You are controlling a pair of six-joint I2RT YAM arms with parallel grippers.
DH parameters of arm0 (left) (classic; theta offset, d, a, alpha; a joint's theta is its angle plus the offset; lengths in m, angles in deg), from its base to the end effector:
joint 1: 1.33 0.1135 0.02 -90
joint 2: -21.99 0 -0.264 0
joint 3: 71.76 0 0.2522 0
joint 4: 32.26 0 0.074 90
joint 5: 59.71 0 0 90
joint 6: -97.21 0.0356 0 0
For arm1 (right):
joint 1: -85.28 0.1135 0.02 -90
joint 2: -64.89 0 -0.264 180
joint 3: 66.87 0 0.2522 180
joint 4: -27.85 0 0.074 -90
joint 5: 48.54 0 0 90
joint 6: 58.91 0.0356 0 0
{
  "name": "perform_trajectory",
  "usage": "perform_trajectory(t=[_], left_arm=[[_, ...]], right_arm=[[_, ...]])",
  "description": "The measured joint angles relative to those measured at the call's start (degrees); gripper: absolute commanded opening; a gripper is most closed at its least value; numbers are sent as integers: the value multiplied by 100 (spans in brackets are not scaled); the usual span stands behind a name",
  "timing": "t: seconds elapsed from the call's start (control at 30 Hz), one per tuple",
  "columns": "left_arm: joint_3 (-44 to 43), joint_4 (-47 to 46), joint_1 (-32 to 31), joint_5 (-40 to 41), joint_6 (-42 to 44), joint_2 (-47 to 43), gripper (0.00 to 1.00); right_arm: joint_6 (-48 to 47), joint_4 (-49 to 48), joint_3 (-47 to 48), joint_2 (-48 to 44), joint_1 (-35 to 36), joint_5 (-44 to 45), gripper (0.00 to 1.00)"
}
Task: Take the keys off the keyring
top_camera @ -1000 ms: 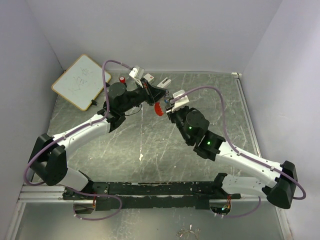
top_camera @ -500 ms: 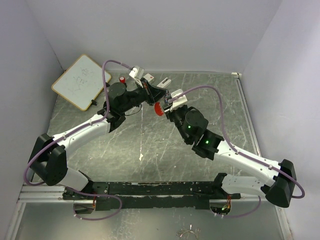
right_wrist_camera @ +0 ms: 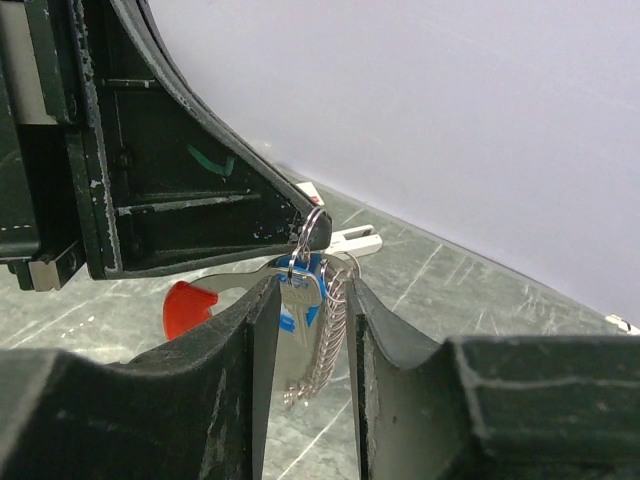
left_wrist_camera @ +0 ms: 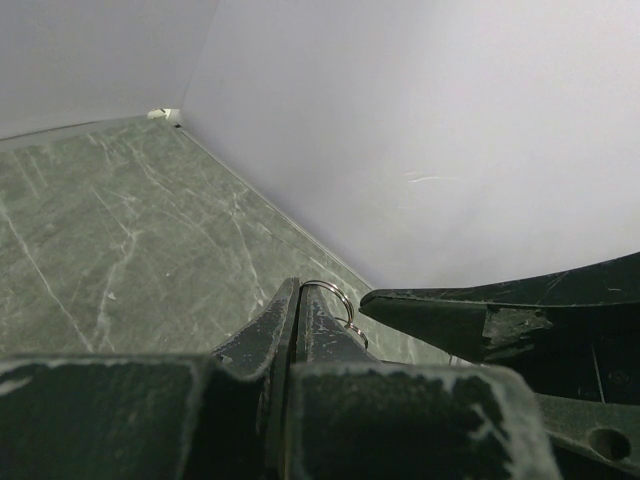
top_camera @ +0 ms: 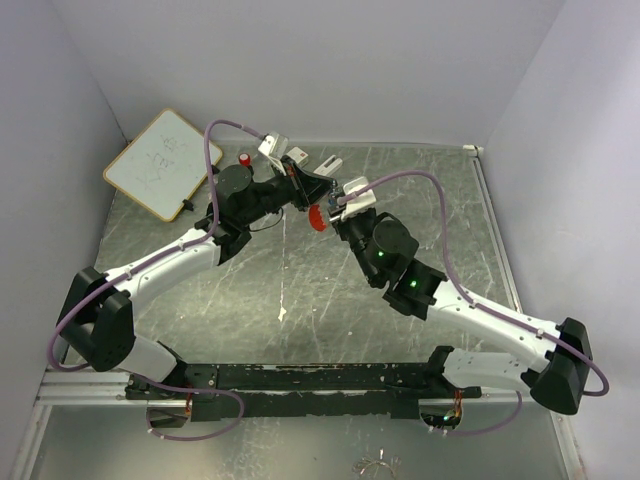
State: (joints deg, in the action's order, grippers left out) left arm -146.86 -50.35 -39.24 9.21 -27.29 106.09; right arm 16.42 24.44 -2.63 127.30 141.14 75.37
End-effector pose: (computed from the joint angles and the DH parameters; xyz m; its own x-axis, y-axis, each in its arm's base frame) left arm 0.2666 -0.2238 0.3536 -0.3807 -0.3734 -0.8460 0.7740 0.3719 -0.5125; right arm 0.1584 0.1982 0.3650 0.1446 -0.1613 -0.9763 -0.3499 0.9146 -0.2029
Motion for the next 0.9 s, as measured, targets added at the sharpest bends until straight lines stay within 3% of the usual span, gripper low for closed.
perform_trajectory(t=[0.27, 0.43, 0.57, 0.9], left_arm=[[0, -4, 0, -31, -4, 0, 7], [0, -4, 0, -74, -2, 0, 7], [15, -4, 0, -74, 0, 0, 7], [35, -13, 20, -72, -4, 0, 7]], right_arm=[[-87, -118, 0, 111, 0, 42, 26], [-131, -201, 0, 216, 0, 96, 16], [-197, -264, 0, 243, 0, 170, 0], [-192, -308, -2, 243, 0, 214, 0]])
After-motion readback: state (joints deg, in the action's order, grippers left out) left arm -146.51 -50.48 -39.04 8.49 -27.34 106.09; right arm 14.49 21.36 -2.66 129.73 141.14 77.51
